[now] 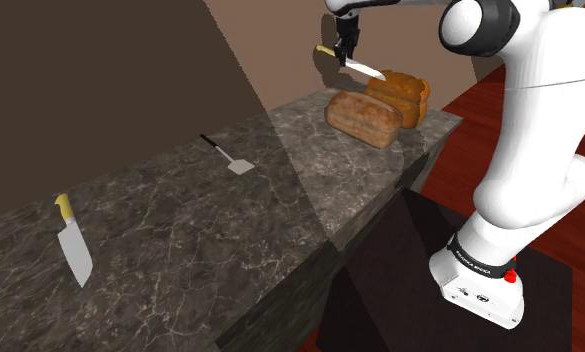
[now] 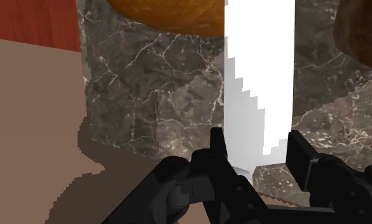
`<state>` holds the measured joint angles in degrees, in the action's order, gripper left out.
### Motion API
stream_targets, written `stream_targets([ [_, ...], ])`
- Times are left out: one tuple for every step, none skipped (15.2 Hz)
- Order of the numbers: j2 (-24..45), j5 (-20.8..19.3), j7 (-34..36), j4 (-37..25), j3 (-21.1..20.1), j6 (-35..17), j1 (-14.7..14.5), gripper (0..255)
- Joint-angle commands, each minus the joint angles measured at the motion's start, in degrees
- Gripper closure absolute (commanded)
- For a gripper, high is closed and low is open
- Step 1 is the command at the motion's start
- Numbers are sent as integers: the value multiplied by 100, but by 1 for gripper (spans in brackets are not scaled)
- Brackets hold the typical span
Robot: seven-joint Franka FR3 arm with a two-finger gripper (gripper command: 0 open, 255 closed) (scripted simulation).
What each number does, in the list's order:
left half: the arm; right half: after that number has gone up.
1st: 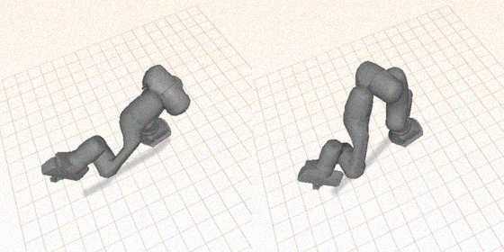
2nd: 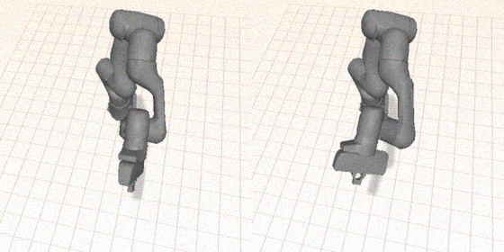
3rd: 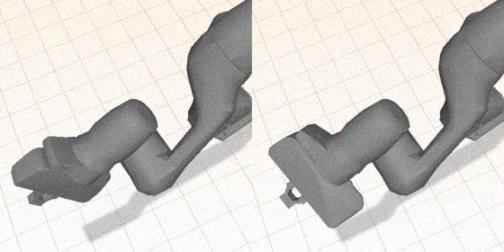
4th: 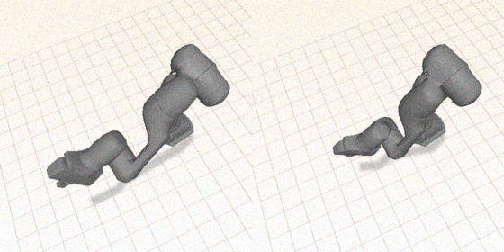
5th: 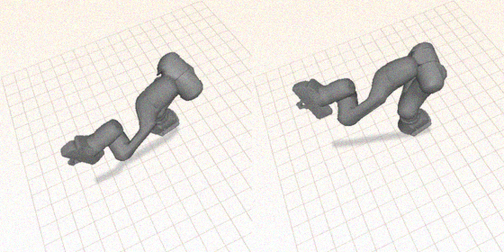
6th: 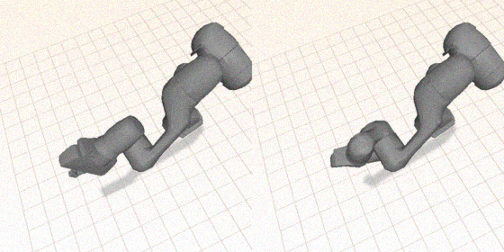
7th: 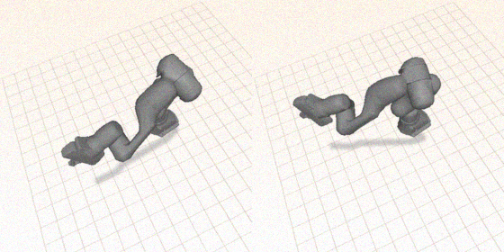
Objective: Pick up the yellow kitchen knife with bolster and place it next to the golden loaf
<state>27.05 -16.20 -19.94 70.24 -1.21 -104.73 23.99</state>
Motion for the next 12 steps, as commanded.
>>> stream_targets([
  [-34, -10, 39, 195, 1, -161, 7, 255],
  [-40, -16, 59, 280, 2, -238, 10, 255],
  [-44, -22, 79, 362, 3, -313, 12, 255],
  [-46, -28, 98, 442, 4, -388, 15, 255],
  [-47, -34, 117, 519, 6, -462, 17, 255],
  [-46, -41, 137, 593, 7, -536, 19, 255],
  [-43, -48, 156, 665, 9, -608, 21, 255],
  [-39, -55, 175, 735, 10, -679, 23, 255],
  [-34, -62, 194, 802, 12, -750, 25, 255],
  [-27, -70, 213, 867, 14, -820, 26, 255],
  [-18, -77, 233, 930, 16, -889, 28, 255],
  [-9, -85, 252, 991, 18, -958, 29, 255],
])
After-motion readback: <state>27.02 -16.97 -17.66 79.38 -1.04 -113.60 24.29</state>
